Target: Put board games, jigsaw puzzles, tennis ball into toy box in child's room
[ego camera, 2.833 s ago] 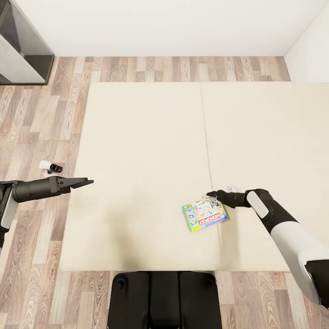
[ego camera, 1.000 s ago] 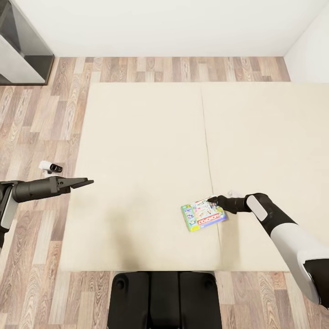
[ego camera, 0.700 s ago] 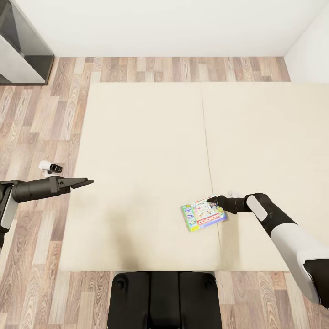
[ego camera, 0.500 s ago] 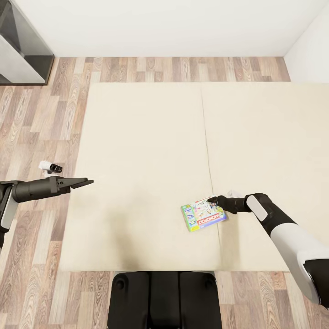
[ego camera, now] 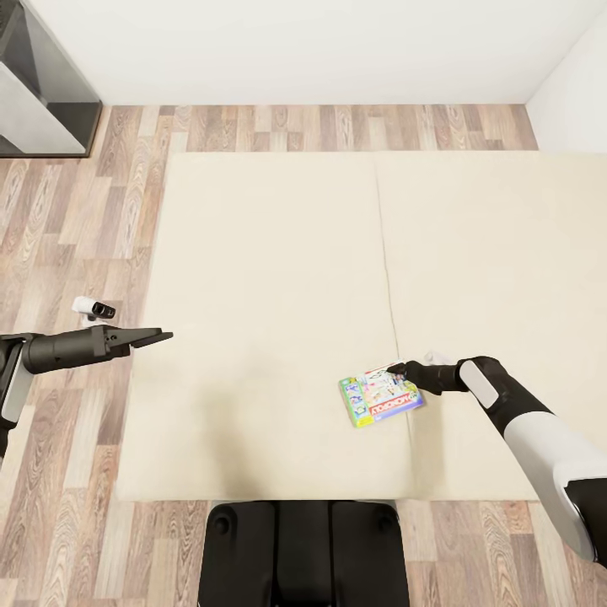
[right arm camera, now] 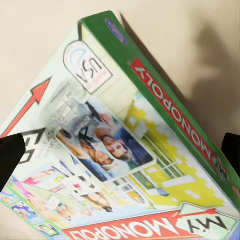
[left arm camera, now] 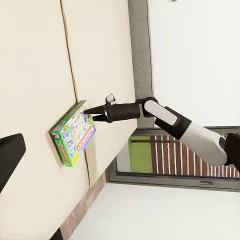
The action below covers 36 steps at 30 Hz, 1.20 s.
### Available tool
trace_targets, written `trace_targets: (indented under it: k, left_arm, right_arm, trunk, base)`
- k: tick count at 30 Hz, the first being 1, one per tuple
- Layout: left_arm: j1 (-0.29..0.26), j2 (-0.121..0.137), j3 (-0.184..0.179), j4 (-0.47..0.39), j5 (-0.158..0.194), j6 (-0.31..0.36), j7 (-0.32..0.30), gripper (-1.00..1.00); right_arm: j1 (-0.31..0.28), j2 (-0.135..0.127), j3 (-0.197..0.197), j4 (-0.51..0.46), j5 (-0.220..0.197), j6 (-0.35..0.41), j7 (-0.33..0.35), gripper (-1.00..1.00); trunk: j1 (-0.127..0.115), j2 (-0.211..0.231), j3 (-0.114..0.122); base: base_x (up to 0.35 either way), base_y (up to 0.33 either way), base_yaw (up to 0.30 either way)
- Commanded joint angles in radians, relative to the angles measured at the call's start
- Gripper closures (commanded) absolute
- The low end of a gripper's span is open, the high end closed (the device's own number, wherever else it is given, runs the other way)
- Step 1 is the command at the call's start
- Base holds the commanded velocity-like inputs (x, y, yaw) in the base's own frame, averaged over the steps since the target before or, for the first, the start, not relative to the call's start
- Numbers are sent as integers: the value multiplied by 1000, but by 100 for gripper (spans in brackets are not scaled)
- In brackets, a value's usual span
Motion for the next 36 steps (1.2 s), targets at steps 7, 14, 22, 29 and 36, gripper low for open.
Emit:
trace_targets:
  k: [7, 14, 22, 29, 36]
  left_arm:
    - [-1, 0, -1, 0, -1, 11, -4, -100]
    - [-1, 0, -1, 0, -1, 10, -4, -100]
    - [-1, 0, -1, 0, -1, 10, -4, -100]
    - [-1, 0, -1, 0, -1, 10, -4, -100]
    - [-1, 0, -1, 0, -1, 10, -4, -100]
  right_arm:
    - [1, 21, 6, 1, -17, 4, 7, -100]
    - [1, 21, 5, 1, -17, 2, 7, -100]
    - [1, 21, 6, 1, -17, 2, 7, -100]
    - [1, 21, 6, 1, -17, 2, 7, -100]
    - [1, 21, 6, 2, -17, 2, 6, -100]
  trunk:
    - [1, -1, -1]
    - [1, -1, -1]
    - [1, -1, -1]
    - [1, -1, -1]
    - [1, -1, -1]
  base:
    - [0, 41, 0]
    - [0, 101, 0]
    - [0, 72, 0]
    - [0, 7, 0]
    - [0, 0, 0]
